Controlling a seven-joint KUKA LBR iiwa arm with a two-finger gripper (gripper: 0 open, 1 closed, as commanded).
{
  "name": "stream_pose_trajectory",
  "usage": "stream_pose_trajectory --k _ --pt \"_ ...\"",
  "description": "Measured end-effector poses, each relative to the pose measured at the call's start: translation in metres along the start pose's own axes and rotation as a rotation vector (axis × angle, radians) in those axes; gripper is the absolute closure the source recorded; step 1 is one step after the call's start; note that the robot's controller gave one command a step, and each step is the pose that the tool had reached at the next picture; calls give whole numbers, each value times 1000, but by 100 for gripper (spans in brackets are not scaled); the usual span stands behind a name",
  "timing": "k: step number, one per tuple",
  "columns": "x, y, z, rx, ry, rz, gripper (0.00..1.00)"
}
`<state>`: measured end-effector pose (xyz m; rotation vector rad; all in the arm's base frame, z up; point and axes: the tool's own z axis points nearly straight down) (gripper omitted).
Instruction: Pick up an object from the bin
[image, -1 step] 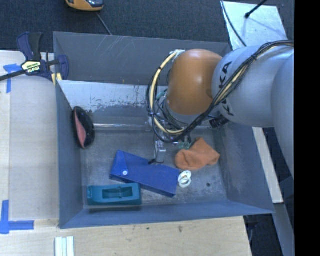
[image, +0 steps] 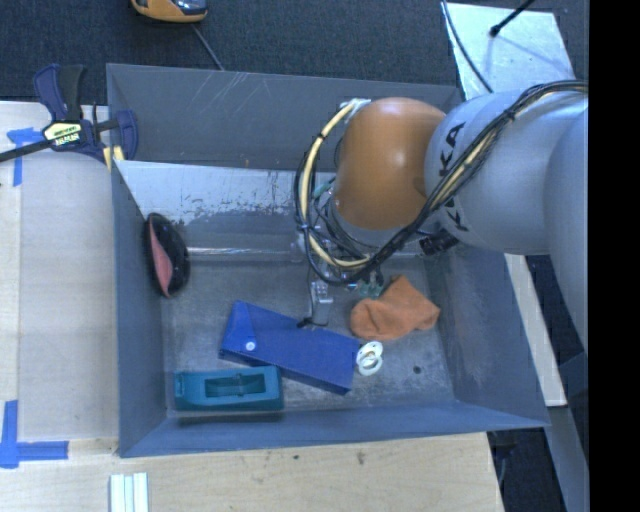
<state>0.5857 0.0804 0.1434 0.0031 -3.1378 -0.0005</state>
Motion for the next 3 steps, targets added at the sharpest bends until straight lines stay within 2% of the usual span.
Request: stream_pose_trajectory --k 1,2,3 --pt "-11 20 -1 2 -8 -129 0" --pt "3 29 4 -1 -7 -207 0" --pt "-6 -24 7 -1 -8 -12 0"
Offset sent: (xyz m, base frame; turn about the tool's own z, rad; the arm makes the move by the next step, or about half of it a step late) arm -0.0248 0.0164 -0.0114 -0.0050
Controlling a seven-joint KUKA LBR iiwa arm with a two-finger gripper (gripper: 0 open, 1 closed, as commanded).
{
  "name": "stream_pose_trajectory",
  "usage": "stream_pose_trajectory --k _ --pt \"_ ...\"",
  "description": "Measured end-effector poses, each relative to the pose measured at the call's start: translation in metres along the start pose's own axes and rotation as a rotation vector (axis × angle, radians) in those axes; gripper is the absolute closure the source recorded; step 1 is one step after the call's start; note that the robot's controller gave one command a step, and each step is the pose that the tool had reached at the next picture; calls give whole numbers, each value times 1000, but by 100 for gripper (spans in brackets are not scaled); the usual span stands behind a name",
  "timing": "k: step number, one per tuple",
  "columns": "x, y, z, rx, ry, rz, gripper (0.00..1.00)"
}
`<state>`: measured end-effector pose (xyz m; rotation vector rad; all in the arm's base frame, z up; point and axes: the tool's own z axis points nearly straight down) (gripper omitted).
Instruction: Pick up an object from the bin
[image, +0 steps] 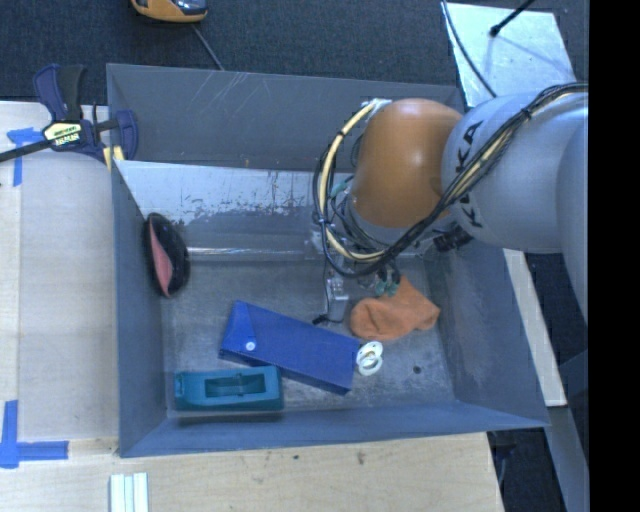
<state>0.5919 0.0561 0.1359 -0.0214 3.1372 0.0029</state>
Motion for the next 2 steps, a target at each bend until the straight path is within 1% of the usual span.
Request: stream_pose_trajectory --k 1,2 --pt "1 -20 -25 5 2 -125 0" --pt "55 -21 -18 1 -2 -65 0"
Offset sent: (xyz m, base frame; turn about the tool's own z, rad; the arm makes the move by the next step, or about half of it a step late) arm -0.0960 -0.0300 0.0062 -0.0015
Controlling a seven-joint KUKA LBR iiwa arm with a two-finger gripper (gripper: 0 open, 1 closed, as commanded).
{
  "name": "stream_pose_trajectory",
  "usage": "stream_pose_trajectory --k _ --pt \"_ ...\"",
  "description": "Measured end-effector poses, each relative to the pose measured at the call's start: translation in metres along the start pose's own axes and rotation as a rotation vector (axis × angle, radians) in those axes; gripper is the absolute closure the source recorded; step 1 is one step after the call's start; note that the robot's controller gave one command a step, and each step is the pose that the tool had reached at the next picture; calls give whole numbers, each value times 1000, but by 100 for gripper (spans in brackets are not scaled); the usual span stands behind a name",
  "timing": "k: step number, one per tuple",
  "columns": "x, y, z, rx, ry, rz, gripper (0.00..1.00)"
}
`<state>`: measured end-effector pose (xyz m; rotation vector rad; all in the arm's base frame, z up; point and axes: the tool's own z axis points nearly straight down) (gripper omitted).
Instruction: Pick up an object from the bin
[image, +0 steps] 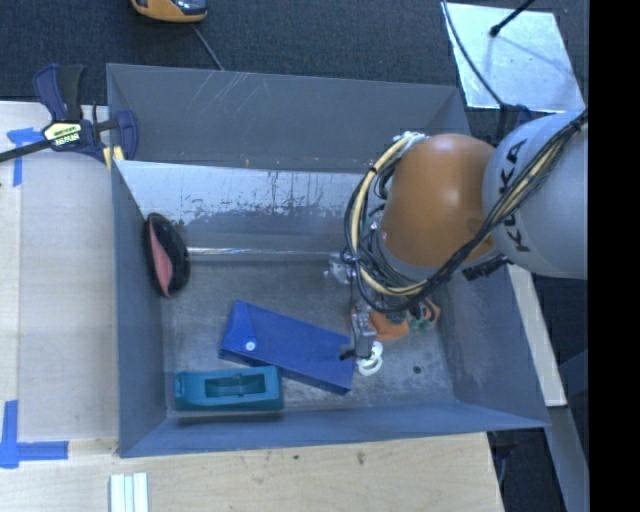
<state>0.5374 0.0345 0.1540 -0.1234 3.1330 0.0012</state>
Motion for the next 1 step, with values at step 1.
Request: stream_pose_trajectory --k 1 --pt "22 -9 13 0 8 57 0"
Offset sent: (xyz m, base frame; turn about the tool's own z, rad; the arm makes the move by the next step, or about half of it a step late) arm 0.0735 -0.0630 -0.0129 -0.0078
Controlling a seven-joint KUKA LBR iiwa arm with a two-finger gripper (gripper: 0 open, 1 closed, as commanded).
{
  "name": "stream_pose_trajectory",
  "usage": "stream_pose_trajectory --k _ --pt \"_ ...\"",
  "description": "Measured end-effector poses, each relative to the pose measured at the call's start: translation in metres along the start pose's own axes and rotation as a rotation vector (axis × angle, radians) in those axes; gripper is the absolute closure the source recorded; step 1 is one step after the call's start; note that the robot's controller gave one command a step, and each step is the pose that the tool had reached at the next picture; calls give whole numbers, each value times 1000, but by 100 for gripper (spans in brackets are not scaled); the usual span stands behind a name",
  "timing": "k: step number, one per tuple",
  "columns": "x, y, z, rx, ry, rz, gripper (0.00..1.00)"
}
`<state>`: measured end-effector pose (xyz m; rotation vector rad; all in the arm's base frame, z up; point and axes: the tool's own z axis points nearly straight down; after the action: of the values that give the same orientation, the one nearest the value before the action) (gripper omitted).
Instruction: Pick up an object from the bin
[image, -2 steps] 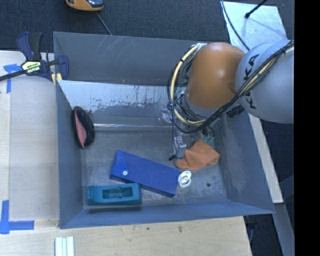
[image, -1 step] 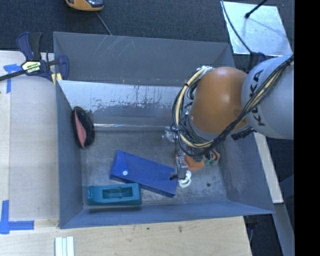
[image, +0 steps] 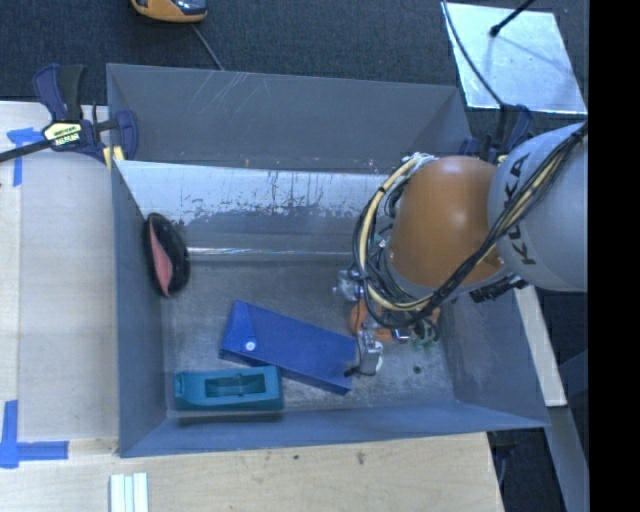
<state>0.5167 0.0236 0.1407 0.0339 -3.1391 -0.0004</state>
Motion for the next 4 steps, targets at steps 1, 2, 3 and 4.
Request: stream_pose_trajectory --k 1,2,3,4 --pt "-72 -39 -1 1 -6 -44 0" --pt "-83 -57 3 1 -10 -72 0" --pt "-49 -89 45 1 -6 -190 100" --pt "-49 -89 45 1 -6 -189 100"
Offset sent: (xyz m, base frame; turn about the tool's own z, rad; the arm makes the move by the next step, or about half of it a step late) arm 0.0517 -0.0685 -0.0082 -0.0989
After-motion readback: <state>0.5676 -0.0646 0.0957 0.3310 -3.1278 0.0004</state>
